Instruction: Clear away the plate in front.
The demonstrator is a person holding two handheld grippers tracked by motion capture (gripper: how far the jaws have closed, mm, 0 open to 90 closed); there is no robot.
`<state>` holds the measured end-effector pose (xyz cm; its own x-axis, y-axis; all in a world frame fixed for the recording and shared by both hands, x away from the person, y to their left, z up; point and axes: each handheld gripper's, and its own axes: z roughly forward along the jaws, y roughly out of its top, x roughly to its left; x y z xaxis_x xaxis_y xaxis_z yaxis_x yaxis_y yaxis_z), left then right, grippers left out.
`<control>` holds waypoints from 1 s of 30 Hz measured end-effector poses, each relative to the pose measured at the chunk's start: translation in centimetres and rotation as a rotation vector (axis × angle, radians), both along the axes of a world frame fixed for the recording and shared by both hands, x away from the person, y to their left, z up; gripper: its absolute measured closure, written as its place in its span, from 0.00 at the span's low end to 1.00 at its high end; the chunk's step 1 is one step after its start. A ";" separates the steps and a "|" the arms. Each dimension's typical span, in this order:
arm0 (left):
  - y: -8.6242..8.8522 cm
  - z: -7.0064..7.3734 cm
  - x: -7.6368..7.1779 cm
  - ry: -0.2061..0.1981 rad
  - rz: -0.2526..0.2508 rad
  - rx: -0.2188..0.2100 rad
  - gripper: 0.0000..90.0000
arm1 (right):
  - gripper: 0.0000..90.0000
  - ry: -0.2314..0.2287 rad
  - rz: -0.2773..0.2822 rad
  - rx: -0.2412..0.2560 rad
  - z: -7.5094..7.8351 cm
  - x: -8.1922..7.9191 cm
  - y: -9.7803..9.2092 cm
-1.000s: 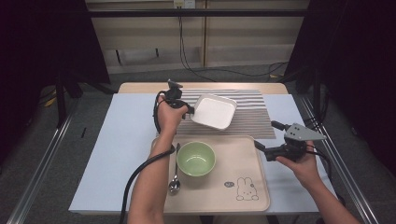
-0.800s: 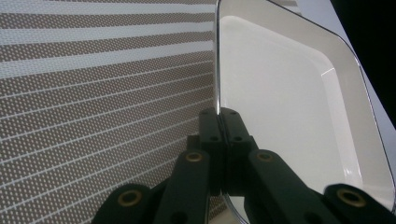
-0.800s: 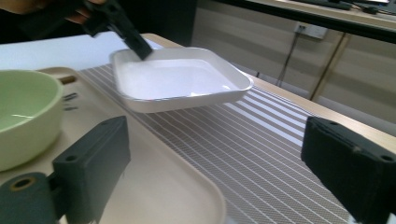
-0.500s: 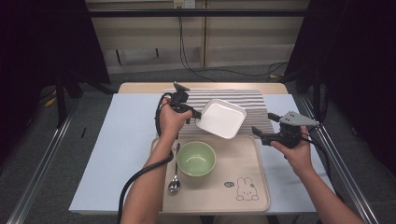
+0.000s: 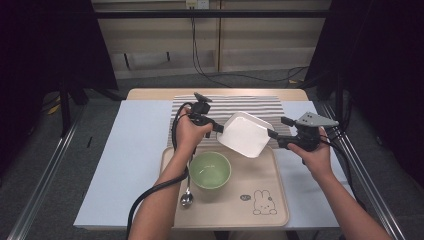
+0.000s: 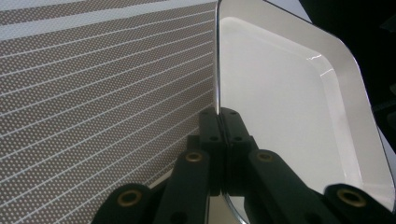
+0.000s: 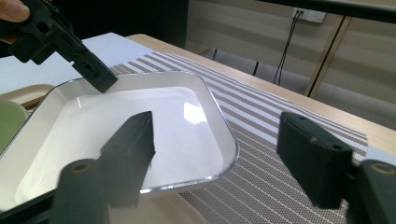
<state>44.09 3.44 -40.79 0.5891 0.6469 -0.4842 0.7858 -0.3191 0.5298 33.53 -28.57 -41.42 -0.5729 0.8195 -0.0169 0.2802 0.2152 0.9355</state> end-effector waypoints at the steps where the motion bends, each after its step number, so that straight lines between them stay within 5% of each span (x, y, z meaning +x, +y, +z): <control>1: -0.1 0.1 -0.1 -0.004 0.007 -0.006 0.99 | 0.33 0.017 -0.002 -0.003 -0.1 0.2 0.0; 5: -0.5 0.6 -0.7 -0.022 -0.039 0.006 0.99 | 0.35 0.049 -0.017 -0.036 -0.5 0.6 0.0; 6: -0.8 0.7 -1.0 -0.020 -0.022 -0.007 0.99 | 0.36 0.056 -0.012 -0.031 -0.5 0.7 0.0; 8: -0.8 0.9 -1.0 -0.030 -0.068 0.006 0.99 | 0.41 0.072 -0.010 -0.014 -0.5 0.9 0.0; 9: -1.1 0.9 -1.3 -0.032 -0.035 -0.013 0.99 | 0.42 0.088 0.002 -0.003 -0.5 1.0 -0.1; 12: -1.4 1.1 -1.6 -0.046 -0.046 -0.009 0.99 | 0.49 0.144 0.011 0.017 -0.6 1.4 -0.1; 13: -1.2 1.1 -1.6 -0.052 -0.077 0.012 0.99 | 0.51 0.157 0.013 0.011 -0.6 1.5 -0.1; 14: -1.5 1.0 -1.8 -0.047 -0.051 -0.012 0.99 | 0.55 0.164 0.014 0.013 -0.7 1.5 -0.1; 15: -1.4 1.0 -1.7 -0.049 -0.085 0.004 0.99 | 0.58 0.187 0.023 0.025 -0.7 1.5 -0.1; 20: -1.6 0.8 -2.1 -0.039 -0.063 -0.013 0.99 | 0.72 0.244 0.016 0.042 -0.8 1.6 0.0; 25: -1.5 0.7 -2.1 -0.050 -0.113 0.020 0.99 | 0.87 0.307 0.000 0.055 -0.8 1.6 -0.1; 30: -1.4 0.7 -2.3 -0.069 -0.110 0.002 0.99 | 0.96 0.343 -0.021 0.100 -0.3 1.4 -0.5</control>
